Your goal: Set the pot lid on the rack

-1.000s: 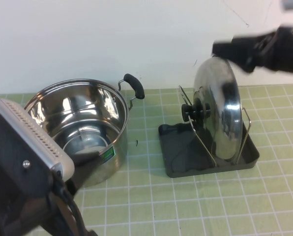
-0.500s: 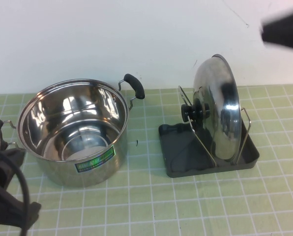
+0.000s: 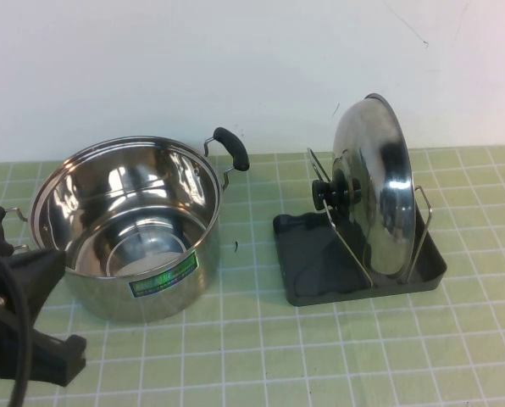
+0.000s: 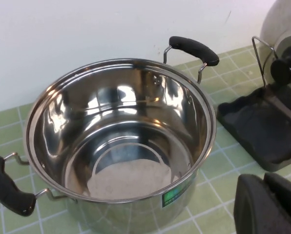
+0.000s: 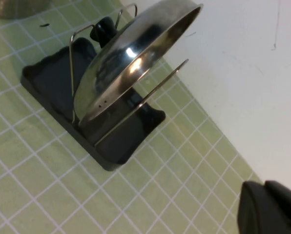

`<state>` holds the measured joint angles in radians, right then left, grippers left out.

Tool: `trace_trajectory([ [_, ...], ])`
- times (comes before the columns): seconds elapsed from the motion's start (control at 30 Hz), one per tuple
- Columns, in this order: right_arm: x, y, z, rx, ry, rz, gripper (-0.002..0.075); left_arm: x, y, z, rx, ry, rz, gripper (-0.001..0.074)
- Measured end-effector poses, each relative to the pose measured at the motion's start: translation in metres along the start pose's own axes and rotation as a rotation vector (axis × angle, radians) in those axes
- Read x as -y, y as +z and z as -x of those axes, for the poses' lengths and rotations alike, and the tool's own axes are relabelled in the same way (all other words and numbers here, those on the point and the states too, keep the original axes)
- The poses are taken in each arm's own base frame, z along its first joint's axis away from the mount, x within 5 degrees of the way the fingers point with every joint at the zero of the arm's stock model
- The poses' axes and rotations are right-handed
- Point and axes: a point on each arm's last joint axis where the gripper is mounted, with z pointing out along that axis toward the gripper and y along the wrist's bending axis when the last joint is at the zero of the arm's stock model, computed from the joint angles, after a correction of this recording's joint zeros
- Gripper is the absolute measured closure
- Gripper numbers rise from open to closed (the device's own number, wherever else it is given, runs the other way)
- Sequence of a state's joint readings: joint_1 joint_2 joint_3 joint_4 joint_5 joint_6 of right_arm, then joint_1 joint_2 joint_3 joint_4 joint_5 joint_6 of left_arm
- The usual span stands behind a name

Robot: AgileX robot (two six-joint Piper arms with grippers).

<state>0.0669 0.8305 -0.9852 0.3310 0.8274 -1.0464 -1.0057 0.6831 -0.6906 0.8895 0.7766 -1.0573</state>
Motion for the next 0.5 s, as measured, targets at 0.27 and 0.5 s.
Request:
trace_trajectory([
  [0.27, -0.068, -0.01, -0.064, 0.053, 0.055, -0.106, 0.0726, 0.003, 0.012, -0.019, 0.023, -0.032, -0.021, 0.0736],
  [0.5, -0.106, -0.014, -0.097, 0.095, 0.085, -0.143, 0.0726, 0.017, 0.018, -0.034, 0.034, -0.069, -0.182, 0.0736],
])
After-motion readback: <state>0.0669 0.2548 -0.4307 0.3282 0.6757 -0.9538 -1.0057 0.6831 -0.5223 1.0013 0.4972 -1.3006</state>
